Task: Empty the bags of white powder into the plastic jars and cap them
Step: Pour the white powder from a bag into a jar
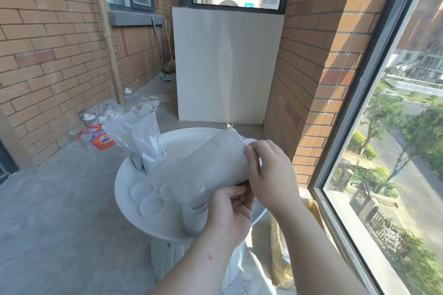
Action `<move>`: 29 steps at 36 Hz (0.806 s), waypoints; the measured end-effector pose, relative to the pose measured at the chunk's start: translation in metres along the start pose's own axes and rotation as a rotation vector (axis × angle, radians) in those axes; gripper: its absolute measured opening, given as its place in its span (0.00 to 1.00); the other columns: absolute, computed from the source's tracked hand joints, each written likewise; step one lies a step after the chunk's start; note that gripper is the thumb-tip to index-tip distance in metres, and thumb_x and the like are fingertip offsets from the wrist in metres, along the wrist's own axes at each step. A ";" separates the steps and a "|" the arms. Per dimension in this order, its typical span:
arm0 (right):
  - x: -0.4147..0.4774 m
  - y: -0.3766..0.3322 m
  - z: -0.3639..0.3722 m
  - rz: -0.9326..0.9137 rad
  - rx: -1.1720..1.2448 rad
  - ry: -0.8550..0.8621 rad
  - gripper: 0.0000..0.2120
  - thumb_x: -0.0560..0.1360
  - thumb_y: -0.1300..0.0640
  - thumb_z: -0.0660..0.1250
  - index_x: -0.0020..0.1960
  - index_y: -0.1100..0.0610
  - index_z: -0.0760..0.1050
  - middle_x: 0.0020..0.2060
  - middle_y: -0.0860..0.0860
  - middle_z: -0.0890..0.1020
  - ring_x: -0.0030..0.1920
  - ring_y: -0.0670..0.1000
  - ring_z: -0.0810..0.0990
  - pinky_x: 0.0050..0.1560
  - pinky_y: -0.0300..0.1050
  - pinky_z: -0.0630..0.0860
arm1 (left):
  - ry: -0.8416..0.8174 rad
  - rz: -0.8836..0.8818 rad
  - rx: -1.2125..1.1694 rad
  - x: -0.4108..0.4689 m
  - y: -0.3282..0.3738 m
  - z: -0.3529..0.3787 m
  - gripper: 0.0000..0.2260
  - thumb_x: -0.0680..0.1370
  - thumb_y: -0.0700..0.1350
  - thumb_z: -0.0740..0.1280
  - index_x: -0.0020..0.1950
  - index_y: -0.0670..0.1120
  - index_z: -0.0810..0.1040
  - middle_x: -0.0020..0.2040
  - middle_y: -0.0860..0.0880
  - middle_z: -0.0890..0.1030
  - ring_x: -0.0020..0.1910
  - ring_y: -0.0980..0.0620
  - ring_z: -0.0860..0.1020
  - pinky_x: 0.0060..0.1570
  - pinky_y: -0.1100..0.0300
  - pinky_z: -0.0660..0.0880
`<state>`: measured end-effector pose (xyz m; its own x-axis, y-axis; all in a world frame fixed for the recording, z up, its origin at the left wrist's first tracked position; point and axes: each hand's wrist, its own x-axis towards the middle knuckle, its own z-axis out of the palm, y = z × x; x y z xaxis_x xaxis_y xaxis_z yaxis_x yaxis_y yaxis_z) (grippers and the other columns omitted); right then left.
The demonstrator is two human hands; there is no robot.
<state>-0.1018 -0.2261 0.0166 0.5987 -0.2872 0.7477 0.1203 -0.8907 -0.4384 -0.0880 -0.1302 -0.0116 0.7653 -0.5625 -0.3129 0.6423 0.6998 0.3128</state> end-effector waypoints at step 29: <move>0.001 0.001 -0.006 -0.005 0.077 -0.024 0.10 0.81 0.55 0.63 0.43 0.56 0.77 0.40 0.48 0.77 0.42 0.50 0.76 0.42 0.48 0.74 | 0.019 -0.005 0.007 -0.002 0.001 0.002 0.17 0.75 0.26 0.56 0.42 0.35 0.84 0.42 0.40 0.85 0.37 0.49 0.85 0.35 0.61 0.81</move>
<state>-0.1056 -0.2291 0.0199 0.6165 -0.2732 0.7384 0.1839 -0.8620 -0.4724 -0.0885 -0.1296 -0.0092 0.7608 -0.5579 -0.3314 0.6468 0.6936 0.3173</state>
